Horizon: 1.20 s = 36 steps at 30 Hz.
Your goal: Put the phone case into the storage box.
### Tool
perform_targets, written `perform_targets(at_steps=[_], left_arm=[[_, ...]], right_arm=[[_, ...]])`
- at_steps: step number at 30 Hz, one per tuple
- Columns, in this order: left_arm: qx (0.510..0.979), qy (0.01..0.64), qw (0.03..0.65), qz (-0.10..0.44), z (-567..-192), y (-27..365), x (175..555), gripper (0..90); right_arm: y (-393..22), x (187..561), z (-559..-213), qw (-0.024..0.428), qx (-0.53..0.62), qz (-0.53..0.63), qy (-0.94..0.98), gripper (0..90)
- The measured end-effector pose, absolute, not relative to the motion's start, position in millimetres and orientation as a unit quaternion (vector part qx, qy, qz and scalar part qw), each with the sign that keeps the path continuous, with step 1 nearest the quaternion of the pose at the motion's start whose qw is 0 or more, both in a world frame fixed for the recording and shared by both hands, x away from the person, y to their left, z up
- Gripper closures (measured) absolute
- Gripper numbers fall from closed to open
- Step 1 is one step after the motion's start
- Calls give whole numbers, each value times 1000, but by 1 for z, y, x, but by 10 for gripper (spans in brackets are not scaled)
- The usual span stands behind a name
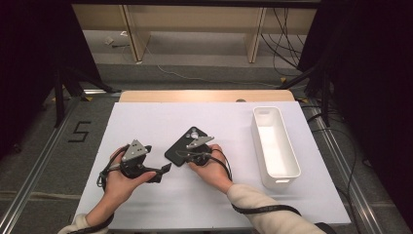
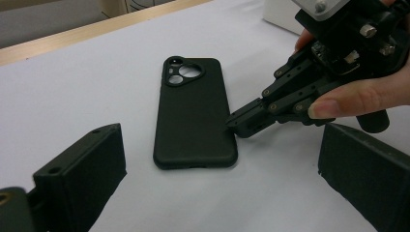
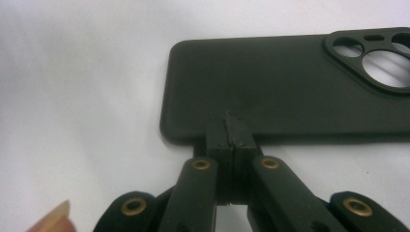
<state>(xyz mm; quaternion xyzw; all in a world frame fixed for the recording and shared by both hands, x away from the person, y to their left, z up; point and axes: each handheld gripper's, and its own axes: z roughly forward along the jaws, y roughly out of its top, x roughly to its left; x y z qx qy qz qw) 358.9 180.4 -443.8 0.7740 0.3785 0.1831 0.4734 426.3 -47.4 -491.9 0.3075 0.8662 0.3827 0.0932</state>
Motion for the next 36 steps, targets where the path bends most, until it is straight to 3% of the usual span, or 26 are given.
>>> perform_targets(at_steps=[9, 16, 28, 36], left_arm=[[774, 378, 475, 182, -444, 181, 359, 25], [773, 376, 478, 181, -444, 180, 359, 23], [774, 372, 479, 180, -443, 180, 358, 17], [772, 372, 482, 183, -442, 182, 357, 16]], right_arm=[[-63, 423, -475, 103, 299, 405, 858, 897], [-87, 421, -451, 126, 278, 437, 846, 812], [-132, 401, -419, 124, 258, 497, 819, 524], [-156, 393, -408, 134, 235, 527, 805, 418]])
